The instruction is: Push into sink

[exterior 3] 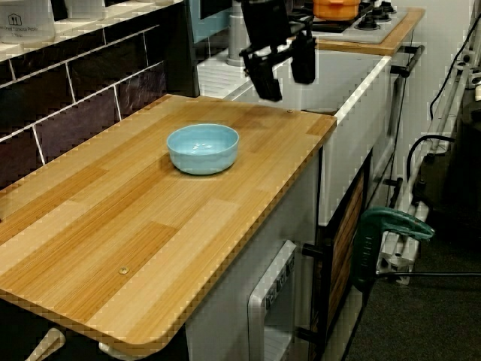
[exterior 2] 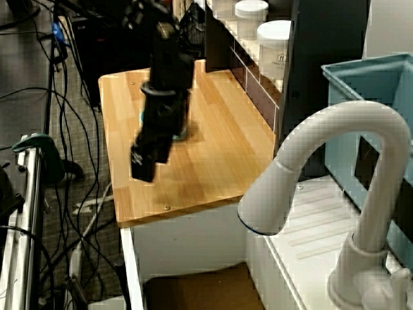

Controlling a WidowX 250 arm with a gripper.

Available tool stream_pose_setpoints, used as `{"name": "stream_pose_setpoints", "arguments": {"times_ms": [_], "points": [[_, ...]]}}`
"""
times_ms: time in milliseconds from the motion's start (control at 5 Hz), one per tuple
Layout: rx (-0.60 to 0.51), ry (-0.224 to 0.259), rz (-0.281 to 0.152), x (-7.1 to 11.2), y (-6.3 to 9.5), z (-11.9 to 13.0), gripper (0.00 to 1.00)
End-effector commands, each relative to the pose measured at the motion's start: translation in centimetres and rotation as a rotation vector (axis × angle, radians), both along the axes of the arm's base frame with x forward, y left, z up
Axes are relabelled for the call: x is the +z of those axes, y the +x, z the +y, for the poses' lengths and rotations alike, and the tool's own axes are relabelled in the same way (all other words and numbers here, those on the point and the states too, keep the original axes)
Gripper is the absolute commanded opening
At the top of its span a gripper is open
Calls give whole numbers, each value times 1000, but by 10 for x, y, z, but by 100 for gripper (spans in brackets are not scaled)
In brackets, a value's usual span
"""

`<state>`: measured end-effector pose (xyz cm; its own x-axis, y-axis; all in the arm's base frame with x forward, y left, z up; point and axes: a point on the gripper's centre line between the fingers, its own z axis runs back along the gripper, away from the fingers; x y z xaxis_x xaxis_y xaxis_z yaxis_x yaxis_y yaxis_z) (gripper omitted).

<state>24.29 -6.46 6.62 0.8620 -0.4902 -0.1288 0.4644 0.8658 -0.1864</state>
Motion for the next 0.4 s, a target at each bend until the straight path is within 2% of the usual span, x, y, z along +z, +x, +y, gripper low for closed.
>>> {"name": "stream_pose_setpoints", "arguments": {"times_ms": [0, 200], "points": [[141, -15, -152, 41, 10, 53, 100], [300, 29, -238, 34, 13, 84, 100]]}}
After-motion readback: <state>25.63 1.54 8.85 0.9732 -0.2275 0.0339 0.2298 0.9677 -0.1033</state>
